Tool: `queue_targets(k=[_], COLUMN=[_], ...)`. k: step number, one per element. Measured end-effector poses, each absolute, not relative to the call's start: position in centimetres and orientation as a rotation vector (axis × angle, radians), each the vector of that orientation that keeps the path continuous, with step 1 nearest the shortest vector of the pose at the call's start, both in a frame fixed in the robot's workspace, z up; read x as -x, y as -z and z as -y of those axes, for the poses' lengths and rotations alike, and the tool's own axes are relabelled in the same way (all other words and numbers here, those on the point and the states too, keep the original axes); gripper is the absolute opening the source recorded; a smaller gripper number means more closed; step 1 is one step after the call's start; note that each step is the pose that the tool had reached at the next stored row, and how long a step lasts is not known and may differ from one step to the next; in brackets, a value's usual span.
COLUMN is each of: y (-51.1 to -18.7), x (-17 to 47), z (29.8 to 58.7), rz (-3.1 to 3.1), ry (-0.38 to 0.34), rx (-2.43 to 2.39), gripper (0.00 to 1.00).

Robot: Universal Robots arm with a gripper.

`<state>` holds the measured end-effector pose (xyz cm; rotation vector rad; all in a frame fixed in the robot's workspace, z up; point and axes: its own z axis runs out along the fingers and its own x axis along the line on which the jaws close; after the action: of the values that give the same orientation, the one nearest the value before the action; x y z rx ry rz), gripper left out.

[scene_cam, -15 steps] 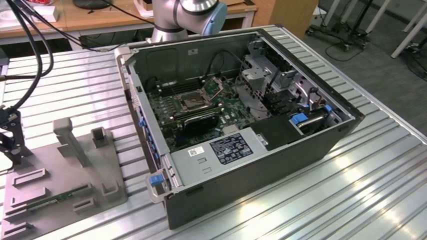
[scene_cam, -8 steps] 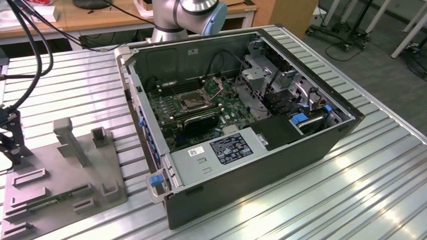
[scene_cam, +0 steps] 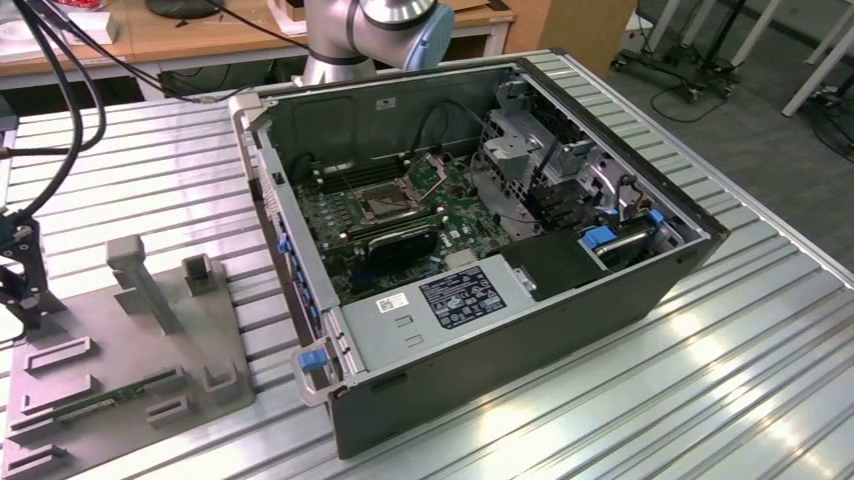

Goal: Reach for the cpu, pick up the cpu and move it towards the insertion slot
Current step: 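Pick up the cpu and move it towards the insertion slot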

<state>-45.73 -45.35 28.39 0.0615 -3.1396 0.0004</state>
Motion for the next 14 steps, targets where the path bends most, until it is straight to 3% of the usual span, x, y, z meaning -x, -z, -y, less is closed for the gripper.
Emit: queue_targets(k=[14], y=[-28.59], x=[45.73], z=[45.36], rz=[3.139], ry=[-0.015], rx=[-0.061], gripper=[0.55])
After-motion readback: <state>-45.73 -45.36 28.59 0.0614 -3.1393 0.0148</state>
